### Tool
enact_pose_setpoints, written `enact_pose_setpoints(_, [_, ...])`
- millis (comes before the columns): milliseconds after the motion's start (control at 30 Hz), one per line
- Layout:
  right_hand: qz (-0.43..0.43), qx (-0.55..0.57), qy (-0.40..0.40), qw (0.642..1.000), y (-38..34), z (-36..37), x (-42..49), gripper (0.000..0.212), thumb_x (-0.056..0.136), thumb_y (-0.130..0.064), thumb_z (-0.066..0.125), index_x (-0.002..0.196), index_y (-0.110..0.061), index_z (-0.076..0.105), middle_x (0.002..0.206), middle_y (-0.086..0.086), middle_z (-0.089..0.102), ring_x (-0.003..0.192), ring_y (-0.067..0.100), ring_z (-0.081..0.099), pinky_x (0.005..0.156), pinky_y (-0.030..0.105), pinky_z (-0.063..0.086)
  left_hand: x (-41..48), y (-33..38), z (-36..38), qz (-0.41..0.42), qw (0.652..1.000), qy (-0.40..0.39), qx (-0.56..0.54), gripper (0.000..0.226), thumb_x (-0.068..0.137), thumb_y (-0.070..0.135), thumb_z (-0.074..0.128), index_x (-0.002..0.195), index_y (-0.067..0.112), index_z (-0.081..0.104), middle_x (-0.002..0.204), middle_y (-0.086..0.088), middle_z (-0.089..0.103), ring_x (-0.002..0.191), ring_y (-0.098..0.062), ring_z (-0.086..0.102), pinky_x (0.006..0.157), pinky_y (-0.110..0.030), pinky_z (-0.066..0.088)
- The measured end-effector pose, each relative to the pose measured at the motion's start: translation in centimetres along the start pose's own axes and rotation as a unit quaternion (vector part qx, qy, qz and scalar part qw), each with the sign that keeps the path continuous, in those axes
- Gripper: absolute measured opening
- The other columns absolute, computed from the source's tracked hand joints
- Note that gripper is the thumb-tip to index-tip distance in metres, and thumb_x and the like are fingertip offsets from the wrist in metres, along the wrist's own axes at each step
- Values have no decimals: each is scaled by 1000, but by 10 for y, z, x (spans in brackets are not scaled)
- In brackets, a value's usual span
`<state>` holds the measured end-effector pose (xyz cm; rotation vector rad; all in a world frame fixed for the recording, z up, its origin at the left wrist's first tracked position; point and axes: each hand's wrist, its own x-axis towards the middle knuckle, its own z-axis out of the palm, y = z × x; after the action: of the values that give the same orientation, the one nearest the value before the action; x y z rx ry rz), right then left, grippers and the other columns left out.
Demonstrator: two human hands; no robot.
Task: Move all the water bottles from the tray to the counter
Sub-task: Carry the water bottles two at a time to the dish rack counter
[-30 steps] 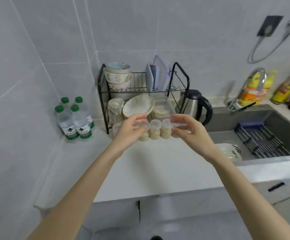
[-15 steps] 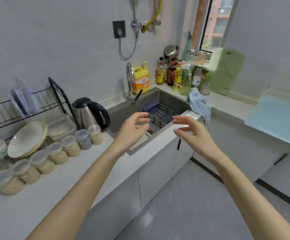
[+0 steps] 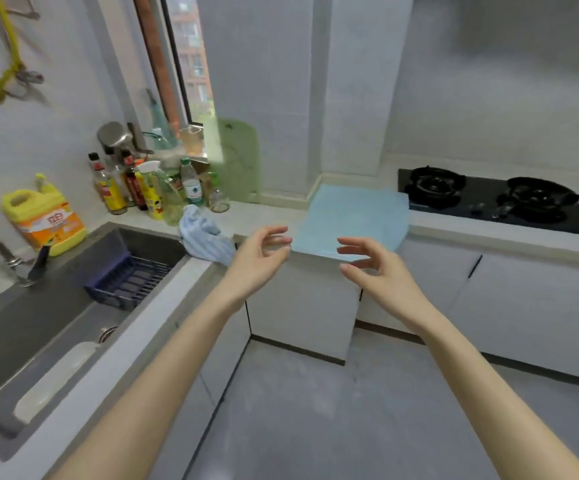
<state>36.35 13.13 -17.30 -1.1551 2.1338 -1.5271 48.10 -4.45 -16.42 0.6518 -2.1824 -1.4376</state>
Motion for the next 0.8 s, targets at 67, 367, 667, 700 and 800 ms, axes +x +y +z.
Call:
enact_pose_setpoints(67, [16, -6, 43, 999, 17, -40, 7, 35, 89, -15, 63, 123, -25, 58, 118, -8, 64, 99, 4, 61, 75, 3, 44, 33, 15, 41, 12, 999, -38, -5, 36, 93, 14, 55, 128, 21, 52, 122, 4, 63, 95, -7, 60, 89, -30, 50])
enact_pose_setpoints(367, [82, -51, 187, 978, 92, -190, 46, 38, 89, -16, 62, 124, -29, 57, 115, -13, 63, 94, 2, 61, 74, 7, 45, 160, 73, 213, 76, 979, -187, -12, 33, 93, 17, 55, 125, 26, 54, 118, 10, 62, 102, -10, 62, 95, -34, 51])
enact_pose_setpoints(667, [147, -95, 306, 936, 162, -350, 88, 37, 88, -17, 63, 122, -30, 57, 118, -12, 63, 96, 3, 62, 81, 16, 46, 291, 154, 400, 142, 938, -310, -67, 32, 93, 10, 56, 124, 18, 56, 118, 2, 64, 89, -6, 61, 84, -26, 51])
enact_pose_setpoints(700, [153, -100, 319, 930, 170, -370, 91, 36, 88, -17, 63, 122, -31, 57, 118, -12, 63, 97, 5, 63, 81, 18, 45, 303, 163, 423, 147, 931, -327, -71, 32, 93, 10, 56, 124, 18, 56, 118, 2, 64, 88, -4, 61, 86, -27, 51])
enact_pose_setpoints(800, [168, -112, 352, 914, 188, -423, 96, 35, 89, -16, 63, 120, -31, 58, 119, -10, 62, 96, 7, 63, 78, 19, 48, 328, 187, 484, 157, 914, -368, -75, 33, 93, 12, 56, 125, 19, 56, 119, 3, 64, 91, -5, 62, 89, -27, 50])
